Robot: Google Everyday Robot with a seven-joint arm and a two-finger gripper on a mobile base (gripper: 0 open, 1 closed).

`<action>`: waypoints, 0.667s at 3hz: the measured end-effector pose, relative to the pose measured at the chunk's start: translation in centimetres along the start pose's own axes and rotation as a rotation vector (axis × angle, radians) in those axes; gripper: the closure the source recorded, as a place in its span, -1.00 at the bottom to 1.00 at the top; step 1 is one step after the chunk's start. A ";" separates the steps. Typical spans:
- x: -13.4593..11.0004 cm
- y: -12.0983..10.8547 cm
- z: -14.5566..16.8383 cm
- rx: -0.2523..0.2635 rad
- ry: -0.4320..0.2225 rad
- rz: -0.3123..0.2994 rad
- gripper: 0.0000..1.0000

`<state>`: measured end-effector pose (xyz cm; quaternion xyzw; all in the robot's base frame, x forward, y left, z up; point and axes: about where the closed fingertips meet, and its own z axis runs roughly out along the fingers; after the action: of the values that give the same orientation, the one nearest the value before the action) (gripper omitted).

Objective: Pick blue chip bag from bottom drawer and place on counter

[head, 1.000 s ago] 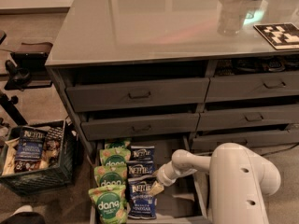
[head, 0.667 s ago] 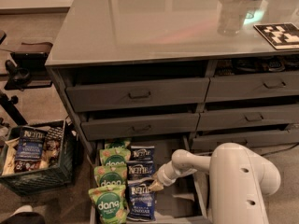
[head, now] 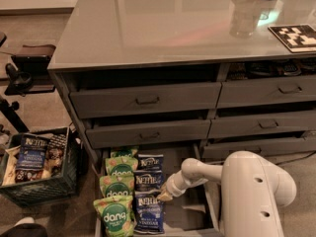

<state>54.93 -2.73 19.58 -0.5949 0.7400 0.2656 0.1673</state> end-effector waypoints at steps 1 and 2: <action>0.0 0.0 0.0 0.000 0.000 0.000 1.00; -0.4 1.9 -0.9 0.014 -0.003 -0.013 1.00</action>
Offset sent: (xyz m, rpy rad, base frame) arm -0.0709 -0.0018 0.0610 -0.0027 -0.0881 0.0023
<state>53.25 -2.70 20.89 -0.5980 0.7379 0.2601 0.1740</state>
